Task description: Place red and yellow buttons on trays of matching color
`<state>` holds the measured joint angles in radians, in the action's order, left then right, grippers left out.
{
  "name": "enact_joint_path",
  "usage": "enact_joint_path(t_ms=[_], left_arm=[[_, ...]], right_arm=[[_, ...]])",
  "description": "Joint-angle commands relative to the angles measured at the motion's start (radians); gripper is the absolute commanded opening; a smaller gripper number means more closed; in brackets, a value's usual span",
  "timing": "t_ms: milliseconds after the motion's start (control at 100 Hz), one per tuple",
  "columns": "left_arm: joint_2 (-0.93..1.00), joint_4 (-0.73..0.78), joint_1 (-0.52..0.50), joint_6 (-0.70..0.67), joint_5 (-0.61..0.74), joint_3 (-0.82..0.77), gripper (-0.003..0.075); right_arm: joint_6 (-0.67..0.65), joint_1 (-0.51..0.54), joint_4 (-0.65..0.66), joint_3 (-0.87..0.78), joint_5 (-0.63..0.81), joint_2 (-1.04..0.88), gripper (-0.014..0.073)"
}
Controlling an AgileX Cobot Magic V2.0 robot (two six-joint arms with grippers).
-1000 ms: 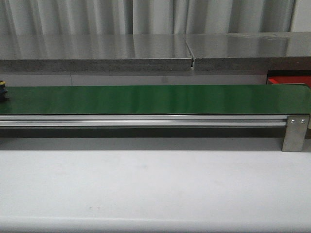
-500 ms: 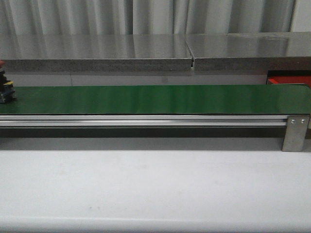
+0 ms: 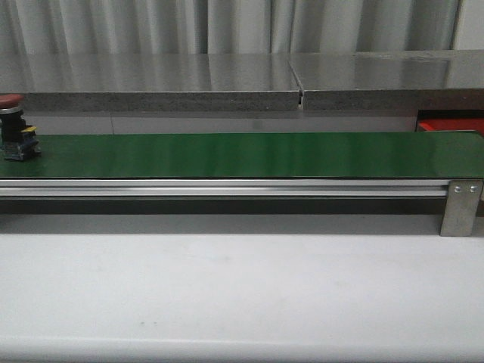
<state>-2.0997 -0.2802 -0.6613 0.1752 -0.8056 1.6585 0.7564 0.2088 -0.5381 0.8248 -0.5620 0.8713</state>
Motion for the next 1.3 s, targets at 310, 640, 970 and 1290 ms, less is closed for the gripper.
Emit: enact_joint_path(t_ms=[310,640,970,1290], left_arm=[[0.314,-0.146,0.001,-0.008,0.034,0.03,-0.002],[0.343,-0.108,0.199,-0.002,-0.011,0.03,-0.002],[0.303,-0.079,0.352,-0.002,-0.019,0.03,-0.002],[0.235,-0.047,0.373,-0.002,-0.053,0.028,-0.002]], right_arm=[[0.008,0.0,-0.03,0.025,0.054,-0.007,-0.0118],[0.008,0.0,-0.03,0.025,0.054,-0.007,-0.0118],[0.008,0.0,-0.03,0.025,0.054,-0.007,-0.0118],[0.008,0.0,-0.03,0.025,0.054,-0.007,-0.0118]])
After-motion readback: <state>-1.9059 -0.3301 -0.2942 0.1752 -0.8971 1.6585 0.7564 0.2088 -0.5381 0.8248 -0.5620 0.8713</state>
